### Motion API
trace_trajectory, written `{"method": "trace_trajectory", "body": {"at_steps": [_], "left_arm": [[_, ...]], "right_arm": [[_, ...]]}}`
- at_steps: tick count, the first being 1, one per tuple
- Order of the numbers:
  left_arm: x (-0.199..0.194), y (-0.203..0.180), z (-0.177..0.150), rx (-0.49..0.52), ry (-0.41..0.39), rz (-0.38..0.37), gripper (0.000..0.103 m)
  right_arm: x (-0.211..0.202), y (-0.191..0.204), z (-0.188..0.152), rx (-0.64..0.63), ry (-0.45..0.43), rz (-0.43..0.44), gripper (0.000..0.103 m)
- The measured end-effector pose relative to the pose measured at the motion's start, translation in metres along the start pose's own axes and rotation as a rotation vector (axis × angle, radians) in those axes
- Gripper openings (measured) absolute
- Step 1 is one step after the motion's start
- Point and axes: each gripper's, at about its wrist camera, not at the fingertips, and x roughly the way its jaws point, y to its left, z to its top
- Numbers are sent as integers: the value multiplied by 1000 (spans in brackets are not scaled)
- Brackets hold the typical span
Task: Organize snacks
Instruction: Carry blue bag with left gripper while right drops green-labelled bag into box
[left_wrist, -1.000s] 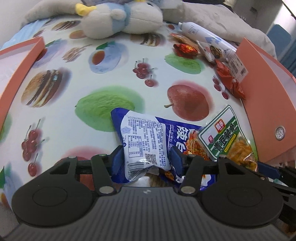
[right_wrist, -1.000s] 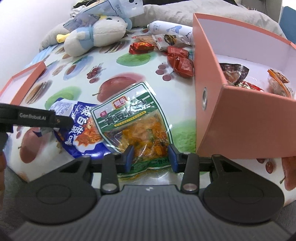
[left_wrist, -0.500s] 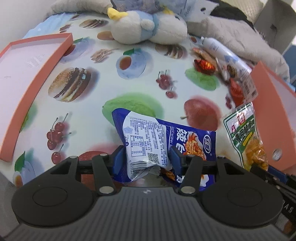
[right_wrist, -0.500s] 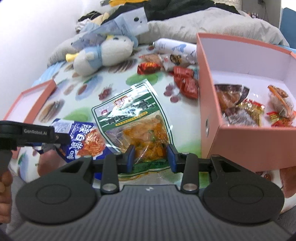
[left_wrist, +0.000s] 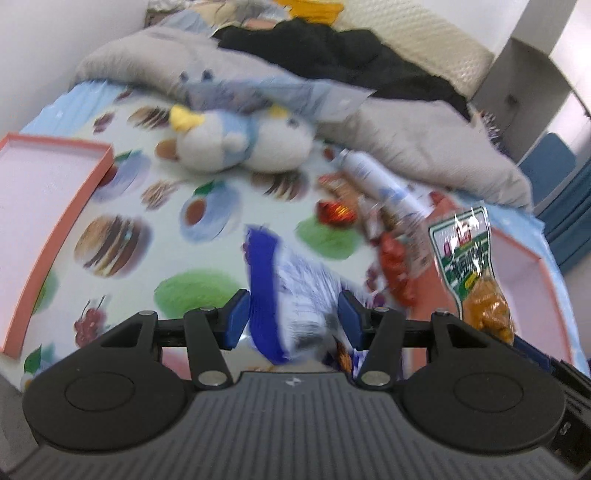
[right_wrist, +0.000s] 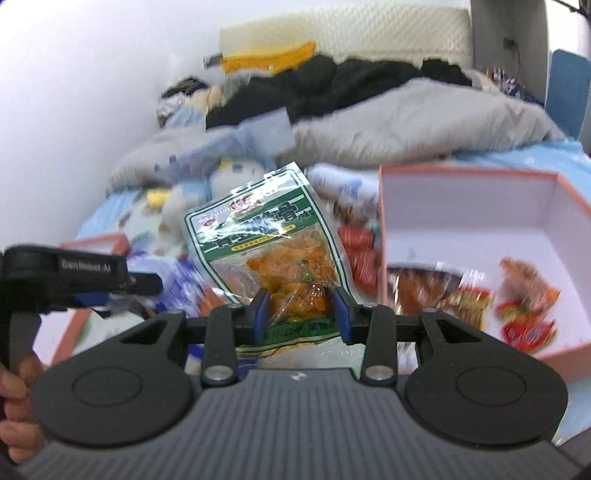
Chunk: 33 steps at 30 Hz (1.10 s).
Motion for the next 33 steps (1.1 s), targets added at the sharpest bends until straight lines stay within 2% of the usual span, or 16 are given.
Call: {"method": "trace_trajectory", "body": {"at_steps": [2, 6, 12, 16, 17, 19, 24, 26, 28, 30, 31, 32, 33], "left_arm": [[-8, -9, 7, 11, -20, -21, 55], [-16, -28, 18, 44, -48, -49, 42], [-3, -39, 16, 79, -23, -72, 42], [21, -32, 1, 100, 37, -53, 44], [27, -29, -2, 104, 49, -46, 47], [43, -22, -7, 106, 91, -24, 75], [75, -6, -20, 107, 164, -1, 81], [84, -6, -26, 110, 198, -36, 82], [92, -14, -34, 157, 224, -65, 89], [99, -25, -41, 212, 232, -60, 90], [104, -32, -45, 245, 240, -57, 90], [107, -38, -47, 270, 249, -51, 91], [112, -44, -51, 298, 255, -35, 91]], "right_arm": [[-8, -5, 12, 3, -18, 8, 39], [-18, -14, 28, -4, -66, -5, 39], [-13, -36, 29, 3, -62, -46, 39], [-2, -55, 21, 40, -26, -80, 39], [0, -59, 19, 48, -20, -87, 39], [3, -64, 17, 63, -12, -93, 39], [10, -75, 13, 84, 8, -110, 39], [10, -78, 11, 93, 15, -114, 39], [12, -81, 10, 101, 20, -120, 39], [12, -83, 9, 106, 22, -124, 38], [12, -83, 9, 106, 21, -126, 36], [12, -83, 9, 105, 18, -133, 16], [11, -85, 9, 110, 20, -139, 5]]}}
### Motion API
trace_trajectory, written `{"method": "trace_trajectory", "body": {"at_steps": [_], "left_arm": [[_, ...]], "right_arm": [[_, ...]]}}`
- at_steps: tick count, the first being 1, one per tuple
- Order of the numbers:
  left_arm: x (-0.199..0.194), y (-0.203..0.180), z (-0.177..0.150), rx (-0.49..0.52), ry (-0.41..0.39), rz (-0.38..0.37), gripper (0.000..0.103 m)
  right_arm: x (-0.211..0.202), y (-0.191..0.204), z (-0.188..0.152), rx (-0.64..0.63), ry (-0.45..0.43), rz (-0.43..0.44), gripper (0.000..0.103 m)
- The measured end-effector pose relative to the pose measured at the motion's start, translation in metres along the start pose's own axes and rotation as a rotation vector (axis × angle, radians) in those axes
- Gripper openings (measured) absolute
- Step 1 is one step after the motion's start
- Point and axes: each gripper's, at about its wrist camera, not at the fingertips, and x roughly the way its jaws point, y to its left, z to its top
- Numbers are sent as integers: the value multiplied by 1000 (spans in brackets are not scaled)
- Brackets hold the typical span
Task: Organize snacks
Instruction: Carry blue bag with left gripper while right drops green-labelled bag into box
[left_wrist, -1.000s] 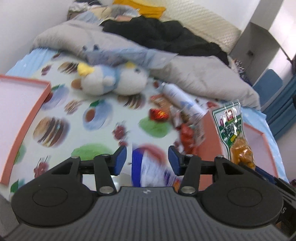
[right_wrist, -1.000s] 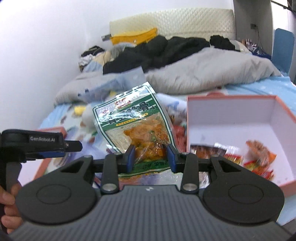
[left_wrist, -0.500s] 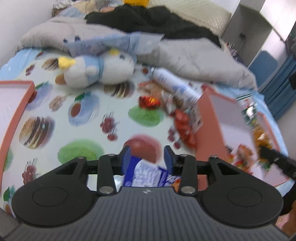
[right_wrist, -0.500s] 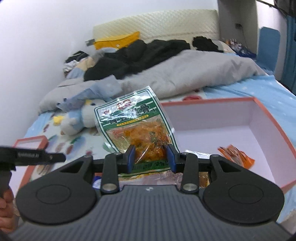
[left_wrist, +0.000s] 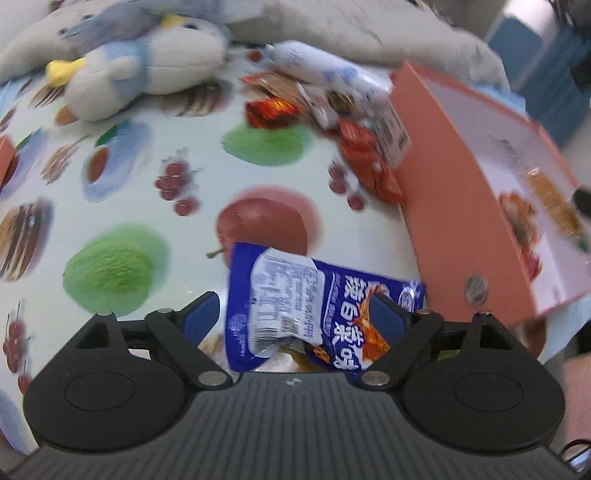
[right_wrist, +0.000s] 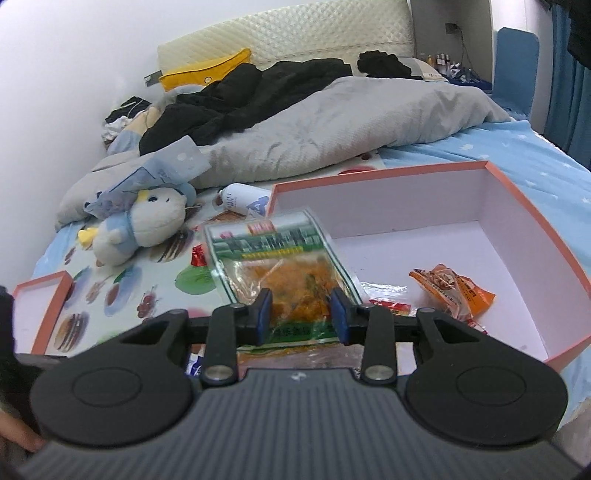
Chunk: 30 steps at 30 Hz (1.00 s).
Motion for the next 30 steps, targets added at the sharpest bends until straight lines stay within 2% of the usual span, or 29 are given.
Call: {"method": "trace_trajectory", "body": {"at_steps": [1, 6, 9, 14, 17, 21, 23, 26, 30], "left_arm": [[6, -5, 0, 21, 4, 30, 91], [33, -15, -2, 80, 35, 128, 91], [48, -13, -4, 74, 74, 120, 90], [52, -9, -9, 21, 58, 89, 88], [51, -12, -10, 31, 48, 84, 81], [47, -18, -11, 33, 44, 58, 63], [45, -22, -11, 45, 40, 66, 61], [40, -20, -10, 23, 33, 54, 48], [29, -17, -7, -11, 31, 31, 42]], "right_arm": [[0, -2, 0, 9, 2, 4, 9], [4, -8, -1, 15, 13, 3, 8], [3, -18, -2, 33, 11, -1, 8], [5, -32, -6, 62, 28, -14, 8], [7, -33, -8, 60, 36, -18, 8], [8, -32, -9, 69, 32, -20, 8], [9, -30, -11, 61, 35, -19, 8], [11, -27, -12, 44, 46, -16, 8], [12, -25, -12, 32, 55, -13, 8]]}}
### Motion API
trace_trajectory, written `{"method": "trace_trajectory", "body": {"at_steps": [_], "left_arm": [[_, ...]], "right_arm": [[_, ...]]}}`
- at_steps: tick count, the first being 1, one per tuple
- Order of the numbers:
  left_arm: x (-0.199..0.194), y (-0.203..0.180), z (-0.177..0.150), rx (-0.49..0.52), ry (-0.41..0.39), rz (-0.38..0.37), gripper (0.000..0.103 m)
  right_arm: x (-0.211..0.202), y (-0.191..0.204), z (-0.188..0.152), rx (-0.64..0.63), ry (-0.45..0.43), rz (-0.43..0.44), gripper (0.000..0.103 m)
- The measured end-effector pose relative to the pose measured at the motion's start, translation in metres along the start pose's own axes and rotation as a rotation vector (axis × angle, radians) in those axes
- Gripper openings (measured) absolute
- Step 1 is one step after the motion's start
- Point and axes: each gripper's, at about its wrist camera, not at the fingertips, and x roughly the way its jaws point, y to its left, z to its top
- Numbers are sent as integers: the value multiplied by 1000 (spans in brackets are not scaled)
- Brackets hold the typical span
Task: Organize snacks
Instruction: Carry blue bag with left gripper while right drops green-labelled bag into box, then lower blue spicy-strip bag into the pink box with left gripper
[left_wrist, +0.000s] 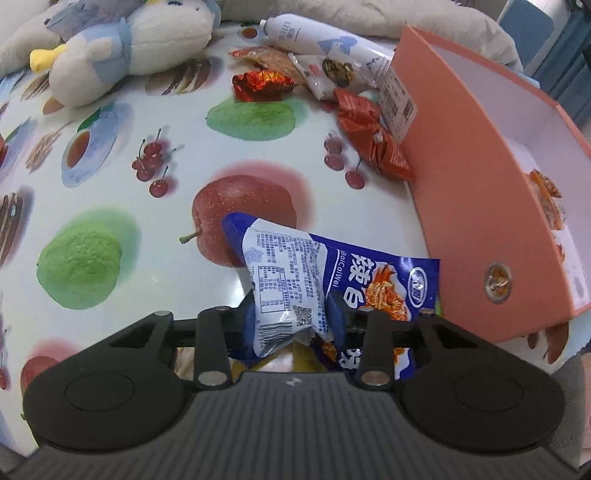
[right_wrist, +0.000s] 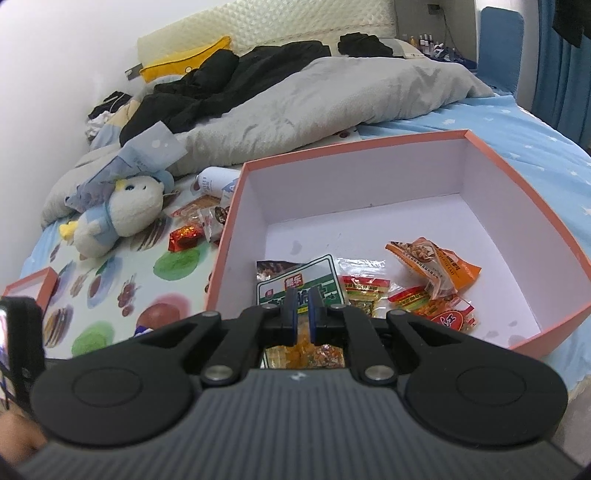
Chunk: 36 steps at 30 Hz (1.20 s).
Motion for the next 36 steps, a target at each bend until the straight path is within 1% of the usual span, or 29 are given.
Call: {"method": "trace_trajectory", "body": {"at_steps": [7, 11, 15, 22, 24, 29, 36], "left_arm": [[-24, -1, 6, -26, -53, -7, 40], [-44, 9, 16, -94, -86, -36, 40], [-72, 12, 30, -121, -152, -46, 40], [-122, 4, 59, -144, -265, -112, 40], [-134, -4, 68, -141, -293, -136, 40], [-151, -31, 85, -118, -328, -197, 40], [-147, -89, 100, -43, -317, -269, 40]], "right_arm": [[0, 5, 4, -16, -4, 5, 8], [-1, 7, 6, -25, -7, 15, 8], [-4, 10, 10, -39, -14, 19, 8], [-15, 4, 22, -24, -48, 14, 8], [-18, 0, 26, -15, -59, 8, 8], [-29, -16, 37, 10, -90, -15, 8], [-41, -44, 43, 36, -121, -66, 8]]}}
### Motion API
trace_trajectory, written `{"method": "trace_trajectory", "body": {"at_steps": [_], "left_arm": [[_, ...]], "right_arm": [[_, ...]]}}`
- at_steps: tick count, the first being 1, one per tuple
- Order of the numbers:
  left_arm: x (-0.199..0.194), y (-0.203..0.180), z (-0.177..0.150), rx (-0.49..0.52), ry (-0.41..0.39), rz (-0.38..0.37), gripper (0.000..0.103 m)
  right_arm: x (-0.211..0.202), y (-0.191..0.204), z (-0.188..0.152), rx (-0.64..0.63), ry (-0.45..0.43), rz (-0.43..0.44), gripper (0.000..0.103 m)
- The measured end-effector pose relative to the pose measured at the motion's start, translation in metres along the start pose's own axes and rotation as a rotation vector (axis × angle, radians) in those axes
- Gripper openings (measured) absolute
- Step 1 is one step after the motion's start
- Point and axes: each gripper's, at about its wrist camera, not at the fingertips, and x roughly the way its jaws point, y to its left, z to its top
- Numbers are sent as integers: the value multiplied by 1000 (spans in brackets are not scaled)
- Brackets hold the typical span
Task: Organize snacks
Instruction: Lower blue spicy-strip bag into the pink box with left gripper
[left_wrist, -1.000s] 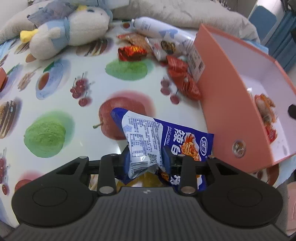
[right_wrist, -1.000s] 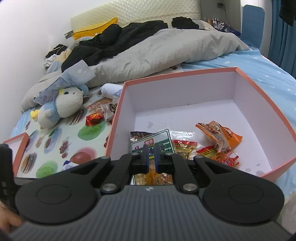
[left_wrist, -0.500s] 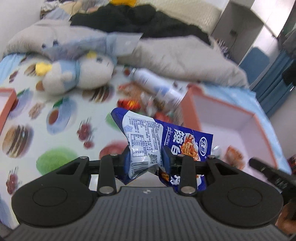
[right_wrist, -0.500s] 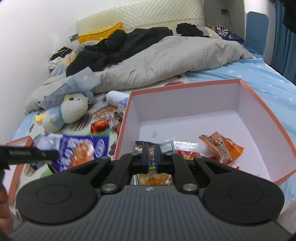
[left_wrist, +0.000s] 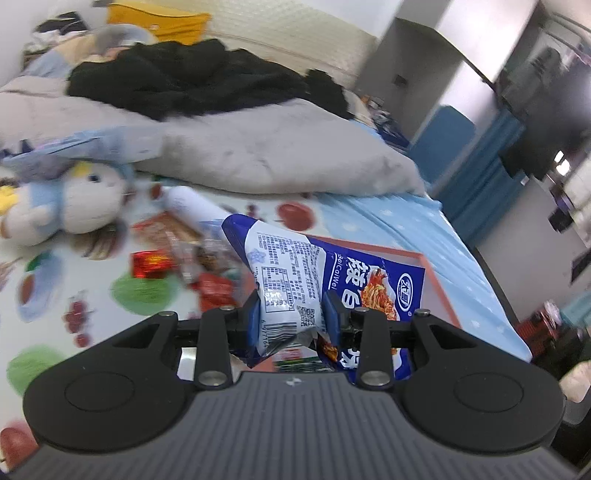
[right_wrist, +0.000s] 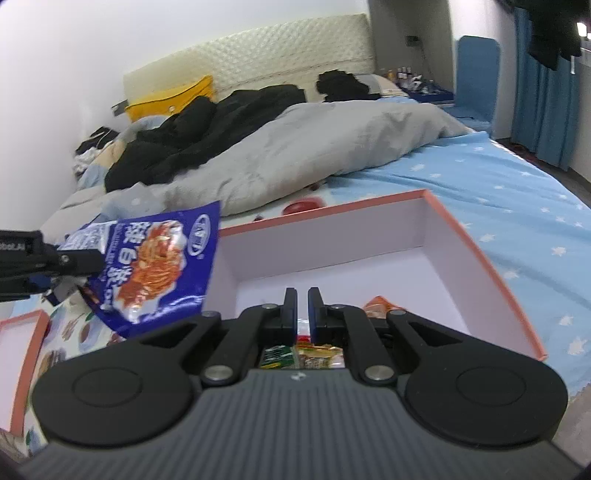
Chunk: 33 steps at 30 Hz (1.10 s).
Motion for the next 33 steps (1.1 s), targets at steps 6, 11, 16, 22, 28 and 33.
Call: {"method": "trace_trajectory", "body": {"at_steps": [6, 11, 16, 22, 28, 33], "left_arm": [[32, -39, -5, 75, 53, -29, 40], [58, -61, -19, 135, 110, -26, 40], [81, -68, -31, 164, 163, -14, 41], [84, -66, -37, 187, 193, 29, 75], [59, -67, -28, 229, 142, 20, 76], [31, -58, -20, 234, 97, 23, 76]], "right_arm": [[-1, -25, -4, 21, -3, -44, 8], [4, -42, -10, 32, 10, -68, 8], [11, -53, -20, 47, 37, -73, 8], [12, -56, -24, 58, 44, -70, 9], [1, -49, -17, 45, 12, -56, 10], [-14, -37, -10, 32, -29, -29, 10]]}}
